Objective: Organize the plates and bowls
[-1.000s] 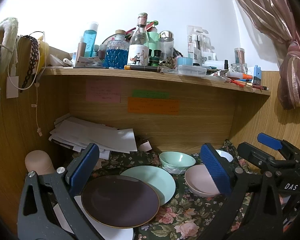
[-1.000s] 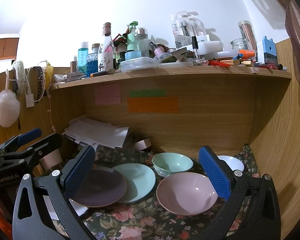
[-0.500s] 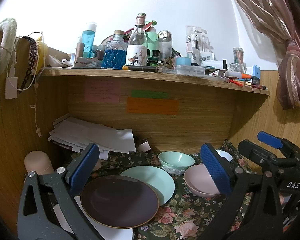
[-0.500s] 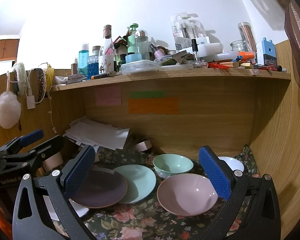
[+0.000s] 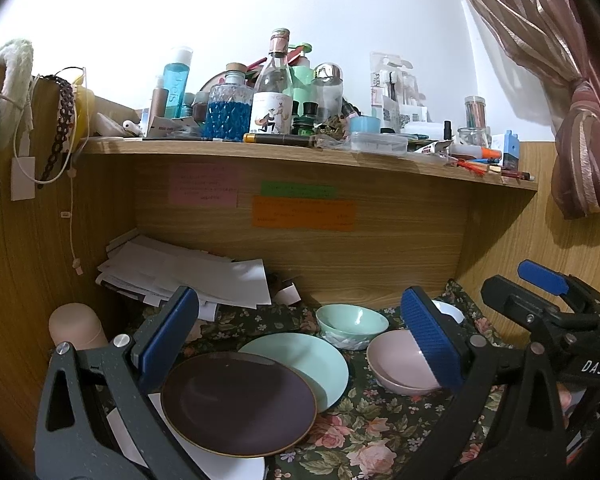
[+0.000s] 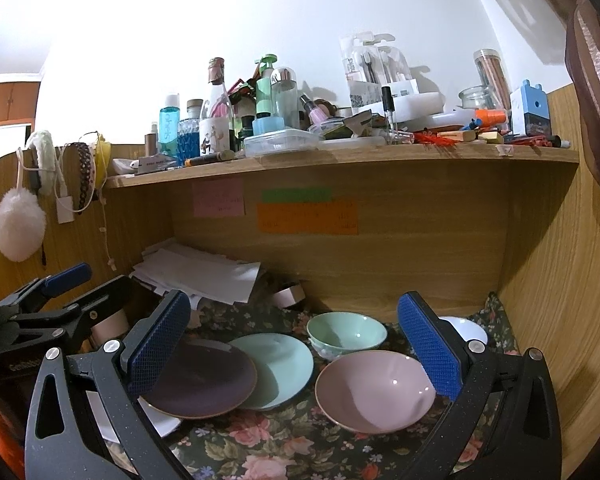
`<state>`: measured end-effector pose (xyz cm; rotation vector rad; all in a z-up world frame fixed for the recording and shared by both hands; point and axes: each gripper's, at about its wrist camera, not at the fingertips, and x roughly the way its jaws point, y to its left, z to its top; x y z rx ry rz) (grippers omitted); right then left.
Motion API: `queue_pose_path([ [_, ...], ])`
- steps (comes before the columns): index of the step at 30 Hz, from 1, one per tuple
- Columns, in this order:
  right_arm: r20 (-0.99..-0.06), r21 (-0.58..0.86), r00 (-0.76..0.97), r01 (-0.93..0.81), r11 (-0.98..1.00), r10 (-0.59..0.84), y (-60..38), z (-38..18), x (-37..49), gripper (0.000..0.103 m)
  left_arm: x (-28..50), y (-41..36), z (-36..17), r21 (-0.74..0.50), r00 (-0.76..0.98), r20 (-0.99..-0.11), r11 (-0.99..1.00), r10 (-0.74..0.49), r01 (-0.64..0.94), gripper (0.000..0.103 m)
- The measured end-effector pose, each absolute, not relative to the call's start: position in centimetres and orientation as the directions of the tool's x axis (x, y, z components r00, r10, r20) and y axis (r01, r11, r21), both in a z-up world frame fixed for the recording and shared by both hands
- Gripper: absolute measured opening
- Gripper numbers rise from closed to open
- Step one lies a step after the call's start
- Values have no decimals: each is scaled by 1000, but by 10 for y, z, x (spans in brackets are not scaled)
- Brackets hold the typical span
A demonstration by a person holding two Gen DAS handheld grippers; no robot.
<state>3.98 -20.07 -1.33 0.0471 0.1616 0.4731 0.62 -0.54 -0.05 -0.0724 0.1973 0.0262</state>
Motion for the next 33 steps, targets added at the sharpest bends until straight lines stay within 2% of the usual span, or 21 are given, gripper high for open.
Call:
queue_pose_path([
  [22,-165,84,876,-446,891,453,-195,-15,45,103,3,-4,-1,-73,983,-181,997,12,-26,103],
  [33,-254,86,830,-492,867,496,-178,-38,77,103,16,29,-25,-63,959,-274,994,69,-89,103],
])
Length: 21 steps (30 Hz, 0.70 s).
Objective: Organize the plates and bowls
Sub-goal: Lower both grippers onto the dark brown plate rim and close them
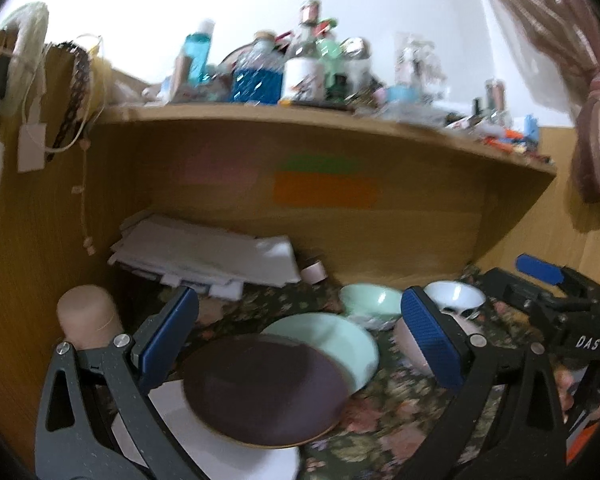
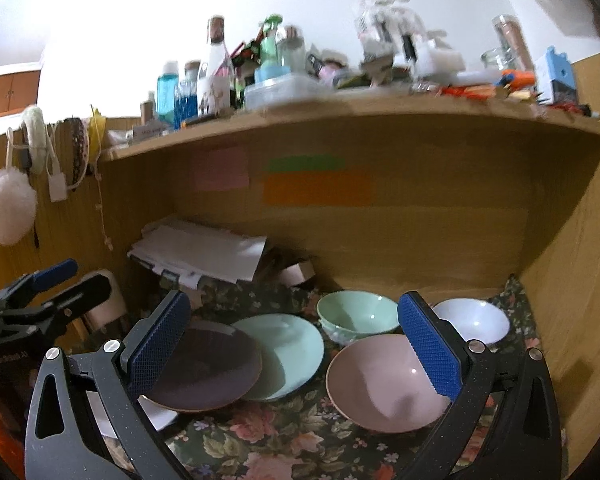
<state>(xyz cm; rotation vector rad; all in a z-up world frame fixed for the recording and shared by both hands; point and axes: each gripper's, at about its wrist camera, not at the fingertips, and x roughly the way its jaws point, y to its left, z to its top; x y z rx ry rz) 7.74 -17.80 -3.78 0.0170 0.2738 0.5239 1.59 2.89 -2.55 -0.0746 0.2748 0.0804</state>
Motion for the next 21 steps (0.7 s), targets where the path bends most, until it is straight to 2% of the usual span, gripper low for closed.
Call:
queue_pose_path([
  [5,-324,52,806,-507,860,495,-160,-52,96,103,26,54,-45,-29,925,-347,984,157,-178,103],
  [14,-472,31,709,-580,814,523,-122,-83,136,103,42,103,-84,-64,856,-491,973,164,-223,103],
  [19,-542,15,650,-627,779,533,-99,-101,156,98,51,118,-102,-64,817,-550,967,173,-248,102],
  [21,-569,20,624,-641,768,536,-90,-109,165,95,55,122,-110,-61,802,-569,963,182,-262,99],
])
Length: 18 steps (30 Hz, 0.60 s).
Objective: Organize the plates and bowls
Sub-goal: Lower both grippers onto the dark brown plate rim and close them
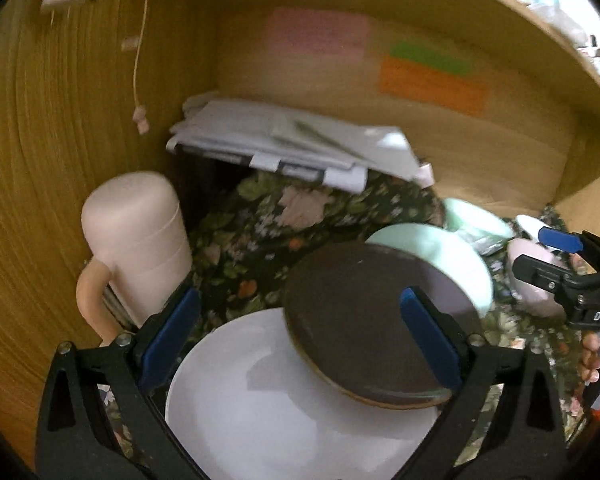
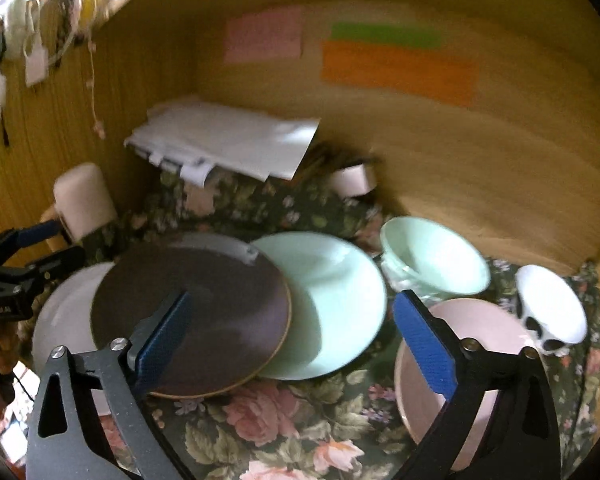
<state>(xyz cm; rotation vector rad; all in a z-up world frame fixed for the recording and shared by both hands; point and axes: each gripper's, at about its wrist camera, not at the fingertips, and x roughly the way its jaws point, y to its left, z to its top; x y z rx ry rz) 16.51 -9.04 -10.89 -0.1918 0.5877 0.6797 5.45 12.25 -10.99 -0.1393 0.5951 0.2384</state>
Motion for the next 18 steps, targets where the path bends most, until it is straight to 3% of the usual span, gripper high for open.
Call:
queue_pose_path([
  [2,-610,34,588,-651,758,532,-82,-119,177,91,59,125,-116,-62,787,-594,966,168,-252,98],
  [6,-675,58,527,-660,749,517,-68,-134,196,81,69,132,-129,-87,758,-640,967,129,-238,86],
  [10,-715,80,487,-656,750,502,-62,-145,210,70,75,137,-139,-116,732,-674,966,95,-232,83],
  [18,-759,101,430,-665,740,490,-56,-158,224,53,82,145,-152,-188,687,-726,957,17,-222,59],
])
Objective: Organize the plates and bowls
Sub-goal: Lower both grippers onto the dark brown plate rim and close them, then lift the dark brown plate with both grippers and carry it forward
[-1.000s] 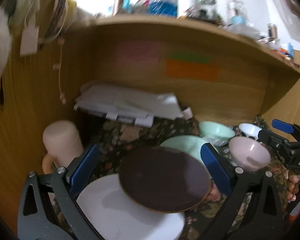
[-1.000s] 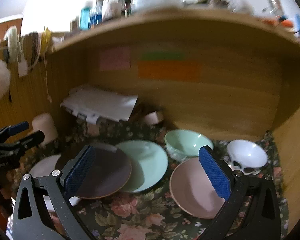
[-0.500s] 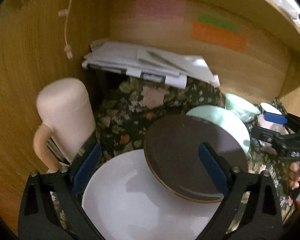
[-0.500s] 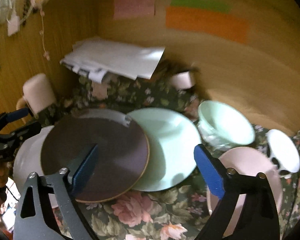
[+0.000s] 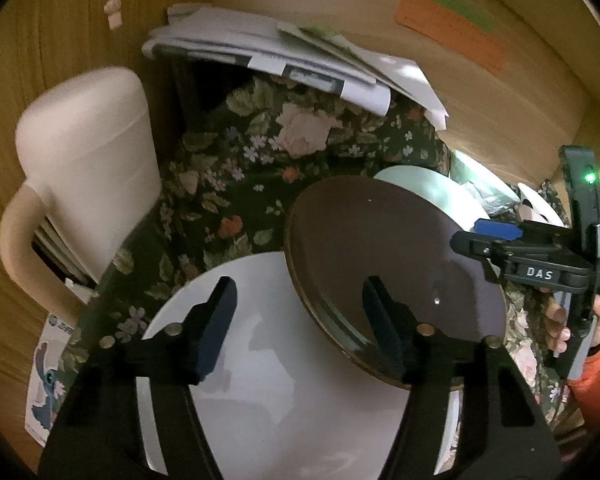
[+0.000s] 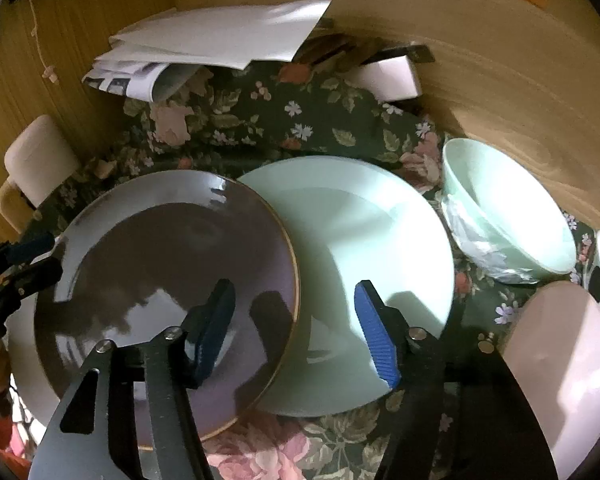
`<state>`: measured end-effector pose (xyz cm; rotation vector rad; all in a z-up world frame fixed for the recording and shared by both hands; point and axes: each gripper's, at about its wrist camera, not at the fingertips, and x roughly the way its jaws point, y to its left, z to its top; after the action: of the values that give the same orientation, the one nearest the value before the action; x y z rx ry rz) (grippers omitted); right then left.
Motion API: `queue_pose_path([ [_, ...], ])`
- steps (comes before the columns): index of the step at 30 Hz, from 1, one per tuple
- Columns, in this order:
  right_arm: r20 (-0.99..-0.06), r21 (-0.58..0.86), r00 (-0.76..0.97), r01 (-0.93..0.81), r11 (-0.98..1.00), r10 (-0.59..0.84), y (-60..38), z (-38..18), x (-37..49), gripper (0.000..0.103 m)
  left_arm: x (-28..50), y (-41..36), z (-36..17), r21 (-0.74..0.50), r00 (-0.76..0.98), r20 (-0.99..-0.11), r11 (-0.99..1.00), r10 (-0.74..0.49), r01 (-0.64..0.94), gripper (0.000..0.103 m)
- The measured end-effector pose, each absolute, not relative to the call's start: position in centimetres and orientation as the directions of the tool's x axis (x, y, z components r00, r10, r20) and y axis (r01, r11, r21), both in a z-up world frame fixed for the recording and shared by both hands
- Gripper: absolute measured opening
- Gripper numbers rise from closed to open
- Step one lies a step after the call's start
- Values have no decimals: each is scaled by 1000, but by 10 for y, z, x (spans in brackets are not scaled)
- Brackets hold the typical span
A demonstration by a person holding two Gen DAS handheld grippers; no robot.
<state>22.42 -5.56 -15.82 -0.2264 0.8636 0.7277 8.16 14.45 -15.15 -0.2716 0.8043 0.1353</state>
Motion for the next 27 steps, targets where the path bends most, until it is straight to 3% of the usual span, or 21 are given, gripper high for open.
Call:
queue_pose_path([
  [9,-777,164,369,-663,730,510,-48,-163,236,39,88,146,-157,-236,654,-755,950,-48,-203,37],
  [18,-774,266,282,-667,696,566,-52,-165,241,37,92,141,-157,-268,642,-760,950,-104,-164,27],
  [27,-760,258,314,-658,708,569,-51,-156,235,29,92,140,-159,-276,636,-766,942,-97,-189,27],
])
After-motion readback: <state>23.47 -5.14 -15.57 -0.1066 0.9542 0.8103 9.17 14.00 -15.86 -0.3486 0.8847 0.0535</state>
